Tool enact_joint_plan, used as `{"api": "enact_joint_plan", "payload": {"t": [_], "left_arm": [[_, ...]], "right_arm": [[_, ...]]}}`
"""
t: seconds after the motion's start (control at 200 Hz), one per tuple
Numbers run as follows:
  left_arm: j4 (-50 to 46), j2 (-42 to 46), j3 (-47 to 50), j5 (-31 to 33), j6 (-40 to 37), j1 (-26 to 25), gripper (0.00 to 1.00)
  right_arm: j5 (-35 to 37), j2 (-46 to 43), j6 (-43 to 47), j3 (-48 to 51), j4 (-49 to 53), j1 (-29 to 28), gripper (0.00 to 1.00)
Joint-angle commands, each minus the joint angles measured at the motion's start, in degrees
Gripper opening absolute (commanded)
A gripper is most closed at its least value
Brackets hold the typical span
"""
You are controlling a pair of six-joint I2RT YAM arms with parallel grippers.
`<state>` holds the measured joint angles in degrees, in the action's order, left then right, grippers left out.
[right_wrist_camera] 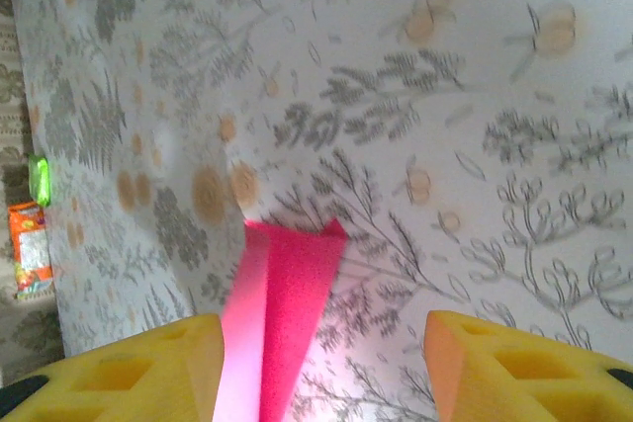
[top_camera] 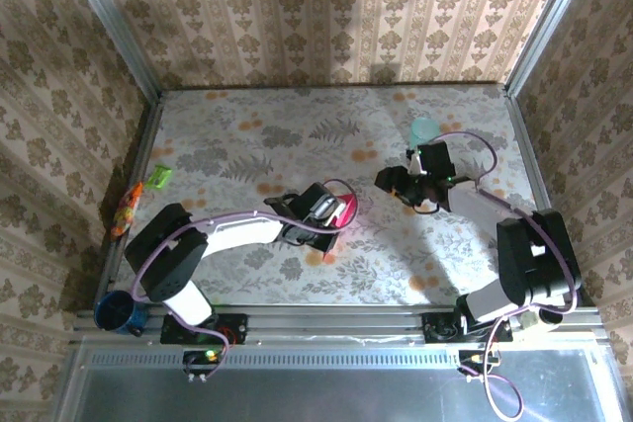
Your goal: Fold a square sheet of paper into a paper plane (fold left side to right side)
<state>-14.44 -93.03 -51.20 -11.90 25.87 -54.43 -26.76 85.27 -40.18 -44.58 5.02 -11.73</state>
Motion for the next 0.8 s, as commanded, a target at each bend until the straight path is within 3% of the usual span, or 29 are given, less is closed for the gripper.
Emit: {"api": "enact_joint_plan", "payload": {"t": [0.0,0.415,0.795], "left_arm": [[9.2,0.1,2.4,-11.7,5.2,2.5,0.0],[34.7,-5.4,10.1,-27.4,21.7,10.0,0.0],[46.8,-12.3,10.7,-32.5,27.6,12.1,0.0]], "right_arm": [[-3.4,-1.9,1.2,3.5,-3.7,0.0,0.58],[-4.7,-3.6,1.0,8.8,-8.3,-2.0,0.59],[-5.1,-1.7,-0.1,9.2,-11.8,-4.5,0.59]]}}
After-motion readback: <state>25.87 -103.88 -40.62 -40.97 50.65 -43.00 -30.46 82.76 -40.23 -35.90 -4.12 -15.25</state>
